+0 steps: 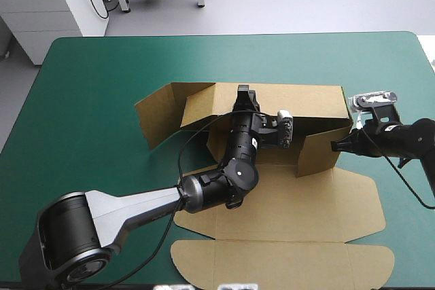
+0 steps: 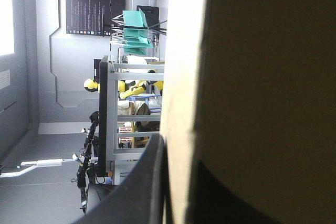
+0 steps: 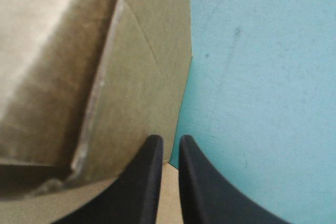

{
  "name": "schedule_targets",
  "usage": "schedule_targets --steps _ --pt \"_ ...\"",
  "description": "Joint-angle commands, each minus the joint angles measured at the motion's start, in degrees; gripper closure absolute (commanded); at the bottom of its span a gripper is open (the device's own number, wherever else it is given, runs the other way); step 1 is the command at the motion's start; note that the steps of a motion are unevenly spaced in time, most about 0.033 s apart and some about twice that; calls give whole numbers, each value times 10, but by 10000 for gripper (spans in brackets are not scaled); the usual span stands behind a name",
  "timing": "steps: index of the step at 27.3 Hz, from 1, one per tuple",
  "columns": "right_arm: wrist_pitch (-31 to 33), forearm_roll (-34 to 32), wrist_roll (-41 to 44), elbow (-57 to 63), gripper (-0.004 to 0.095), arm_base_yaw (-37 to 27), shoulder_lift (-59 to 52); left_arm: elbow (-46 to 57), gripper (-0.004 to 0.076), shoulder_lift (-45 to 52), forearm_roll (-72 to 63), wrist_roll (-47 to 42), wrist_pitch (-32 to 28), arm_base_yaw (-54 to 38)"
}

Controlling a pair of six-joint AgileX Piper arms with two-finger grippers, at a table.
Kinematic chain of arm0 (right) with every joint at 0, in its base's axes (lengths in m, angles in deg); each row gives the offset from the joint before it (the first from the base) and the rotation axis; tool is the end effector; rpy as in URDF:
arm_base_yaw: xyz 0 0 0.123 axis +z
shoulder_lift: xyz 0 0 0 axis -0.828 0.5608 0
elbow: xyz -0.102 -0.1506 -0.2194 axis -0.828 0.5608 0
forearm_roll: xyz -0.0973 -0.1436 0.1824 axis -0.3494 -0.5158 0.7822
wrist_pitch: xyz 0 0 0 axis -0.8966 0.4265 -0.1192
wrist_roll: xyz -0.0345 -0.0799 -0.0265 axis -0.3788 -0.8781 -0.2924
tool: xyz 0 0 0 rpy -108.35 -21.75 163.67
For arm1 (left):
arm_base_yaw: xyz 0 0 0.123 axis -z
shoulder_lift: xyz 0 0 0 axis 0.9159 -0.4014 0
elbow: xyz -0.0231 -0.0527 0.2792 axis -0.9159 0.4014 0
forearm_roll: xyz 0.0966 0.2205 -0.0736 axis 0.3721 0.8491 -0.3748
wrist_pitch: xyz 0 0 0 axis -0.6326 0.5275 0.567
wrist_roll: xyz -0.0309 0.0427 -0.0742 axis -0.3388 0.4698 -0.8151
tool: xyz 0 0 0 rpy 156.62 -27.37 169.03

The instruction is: Fold the box

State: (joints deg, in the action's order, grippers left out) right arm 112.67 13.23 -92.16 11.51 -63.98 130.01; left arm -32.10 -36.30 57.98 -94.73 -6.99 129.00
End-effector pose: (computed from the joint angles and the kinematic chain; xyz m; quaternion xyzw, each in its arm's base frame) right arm 0.2506 -0.0095 0.2980 -0.0930 0.9375 0.0747 0.3270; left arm 0.2485 -0.3347 0.2700 0.5857 0.5223 0.3532 0.5093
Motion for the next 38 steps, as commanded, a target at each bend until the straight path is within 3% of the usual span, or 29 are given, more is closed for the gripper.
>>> schedule_targets --steps 1,4,6,24,30,32,38 --pt "-2 -4 -11 -16 573 0 -17 -10 732 27 -17 -9 -1 1" --pt "0 -9 -39 -16 421 0 -17 -10 732 27 -17 -9 0 1" --pt "1 -9 -56 -16 391 0 -17 -10 732 27 -17 -9 1 1" --pt "65 -8 -93 -16 394 0 -17 -10 732 27 -17 -2 10 1" --pt "43 -5 -116 -16 395 0 -16 -10 732 27 -17 -2 10 1" --pt "28 6 -134 -16 395 0 -13 -10 732 27 -17 -2 10 1" --pt "-7 162 -245 -15 394 0 16 -10 732 27 -11 -2 16 1"
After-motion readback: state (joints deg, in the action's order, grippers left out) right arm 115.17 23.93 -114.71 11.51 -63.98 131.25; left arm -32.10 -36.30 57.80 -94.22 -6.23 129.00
